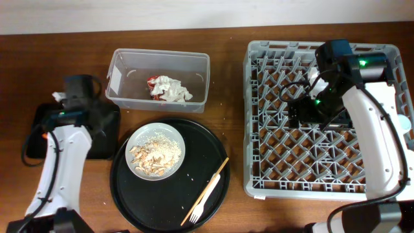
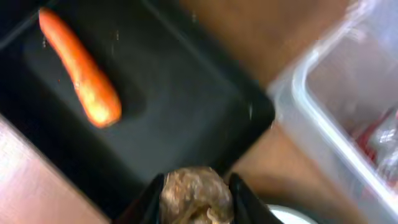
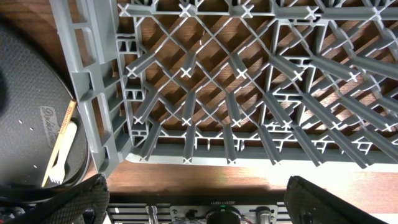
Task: Sort waste into correct bins and load items into the dishwasher rack
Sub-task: 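Grasp the mushroom with the left gripper and carry it left, then reach the left gripper to the rim of the white plate, then lift the plate with the left gripper and tip rice onto the small tray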
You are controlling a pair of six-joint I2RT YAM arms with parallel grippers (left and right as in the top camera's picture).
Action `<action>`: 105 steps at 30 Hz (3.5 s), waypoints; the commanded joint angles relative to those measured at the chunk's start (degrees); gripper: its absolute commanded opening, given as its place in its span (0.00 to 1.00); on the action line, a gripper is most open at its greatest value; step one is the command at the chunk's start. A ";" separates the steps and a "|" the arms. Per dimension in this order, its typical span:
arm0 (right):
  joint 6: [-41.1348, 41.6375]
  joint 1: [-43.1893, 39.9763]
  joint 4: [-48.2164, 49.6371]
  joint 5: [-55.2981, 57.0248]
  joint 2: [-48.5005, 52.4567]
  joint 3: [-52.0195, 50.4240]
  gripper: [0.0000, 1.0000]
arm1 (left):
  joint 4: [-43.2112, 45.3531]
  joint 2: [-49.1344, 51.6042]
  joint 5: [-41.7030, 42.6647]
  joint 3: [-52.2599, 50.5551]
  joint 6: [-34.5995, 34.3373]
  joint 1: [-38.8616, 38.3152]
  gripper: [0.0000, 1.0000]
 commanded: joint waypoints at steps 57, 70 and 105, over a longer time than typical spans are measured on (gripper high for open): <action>-0.61 -0.26 -1.01 0.50 -1.27 -1.09 0.94 | -5.97 24.04 17.18 2.05 0.48 -38.38 0.56; -0.59 -0.26 -1.11 0.48 -1.27 -1.09 0.94 | -8.68 24.04 12.28 2.05 0.48 -38.38 0.32; -0.66 -0.26 -1.22 0.52 -1.27 -1.09 0.94 | -37.42 21.14 -4.98 21.46 0.92 -40.76 0.01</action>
